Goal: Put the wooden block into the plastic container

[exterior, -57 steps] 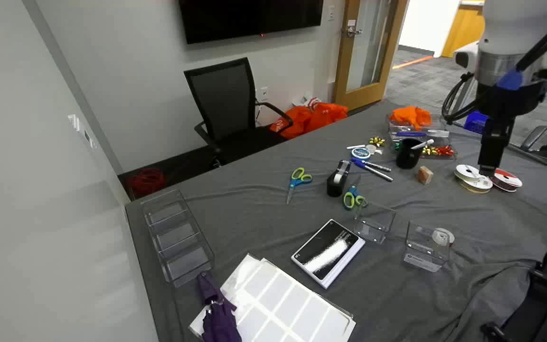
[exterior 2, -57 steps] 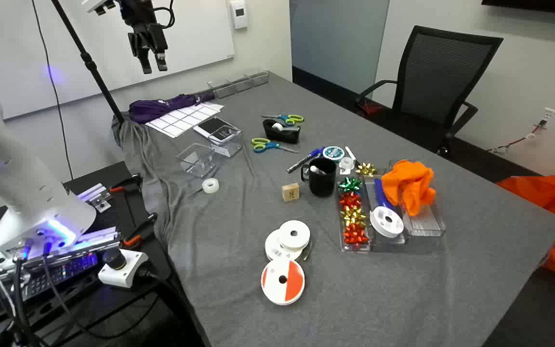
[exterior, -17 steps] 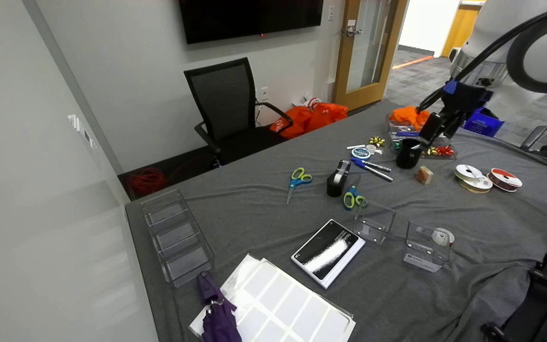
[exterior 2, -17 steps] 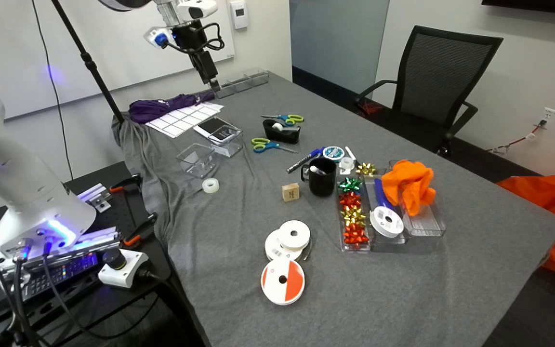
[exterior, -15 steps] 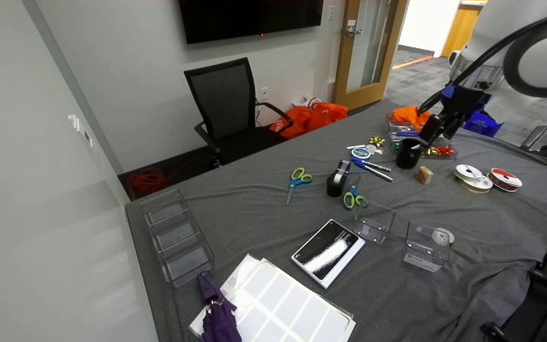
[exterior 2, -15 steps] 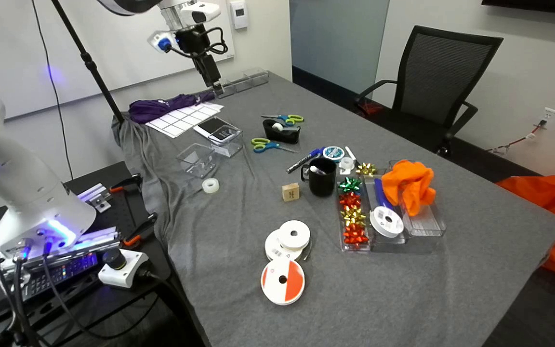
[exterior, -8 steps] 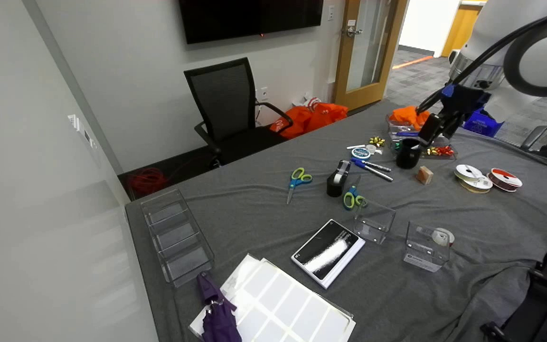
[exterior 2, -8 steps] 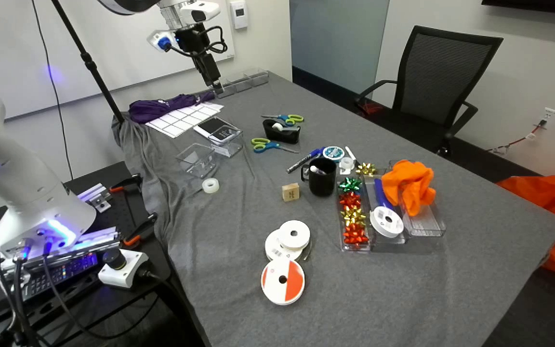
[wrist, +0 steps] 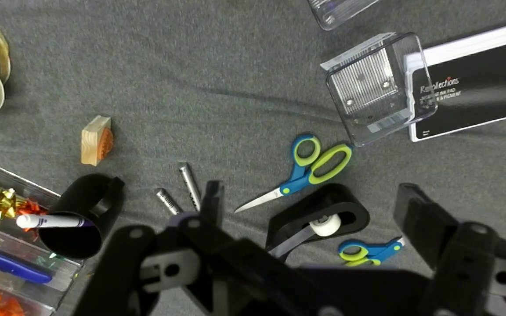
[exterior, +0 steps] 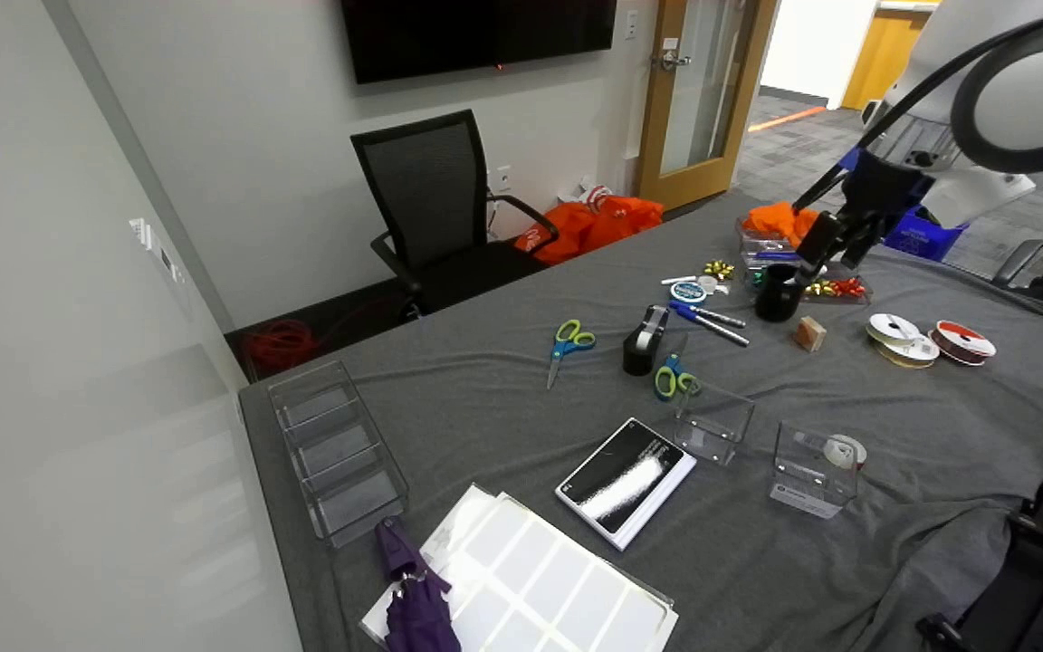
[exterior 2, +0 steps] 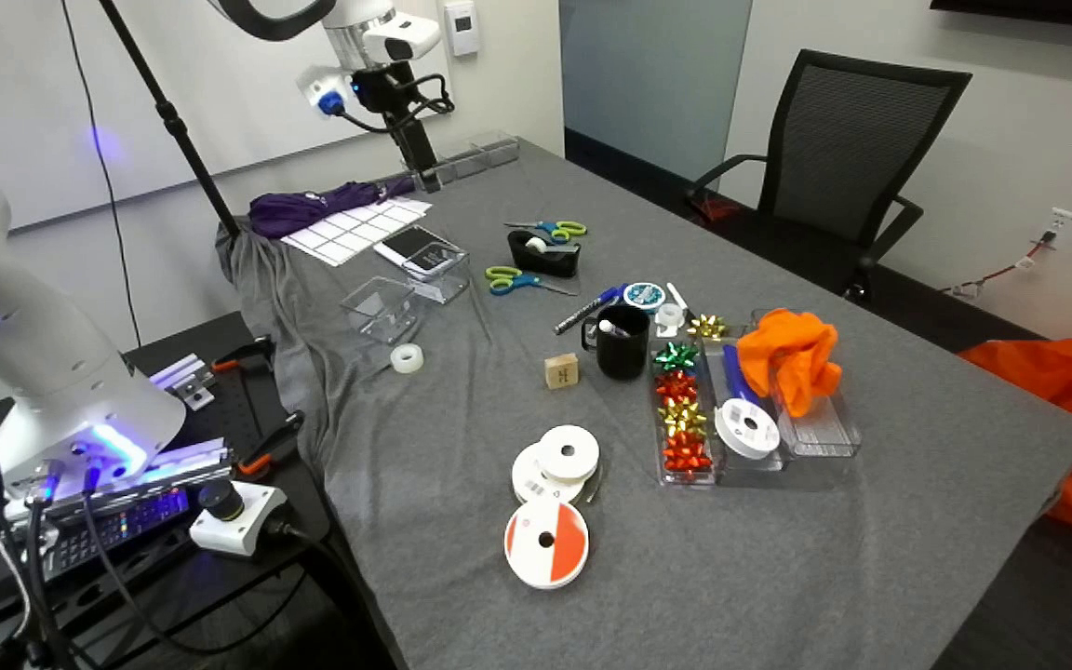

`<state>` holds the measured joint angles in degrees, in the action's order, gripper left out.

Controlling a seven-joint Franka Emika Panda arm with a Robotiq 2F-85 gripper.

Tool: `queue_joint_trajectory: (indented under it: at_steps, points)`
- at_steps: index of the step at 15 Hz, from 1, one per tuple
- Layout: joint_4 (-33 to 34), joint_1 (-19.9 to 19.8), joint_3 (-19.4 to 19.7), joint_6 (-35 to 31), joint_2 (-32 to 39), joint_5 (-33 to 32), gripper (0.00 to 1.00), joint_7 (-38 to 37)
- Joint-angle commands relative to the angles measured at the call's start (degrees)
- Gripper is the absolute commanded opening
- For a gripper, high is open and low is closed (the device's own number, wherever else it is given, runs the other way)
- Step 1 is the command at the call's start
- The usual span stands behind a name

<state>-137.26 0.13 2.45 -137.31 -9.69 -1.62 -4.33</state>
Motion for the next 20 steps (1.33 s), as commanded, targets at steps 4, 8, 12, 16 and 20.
queue_joint_trajectory:
  at_steps: [4,8,12,16,20]
  points:
    - [2.33,-2.26,4.00,-7.00,9.00,9.64,1.00,8.94]
    - [4.51,-3.98,4.55,-10.59,14.74,17.93,1.00,13.42]
    - [5.80,-7.10,3.29,-14.61,19.24,26.11,1.00,21.29]
    - [7.21,-10.67,1.69,-17.66,22.84,31.11,1.00,29.13]
    - [7.90,-10.76,3.82,-22.03,25.94,25.82,1.00,32.53]
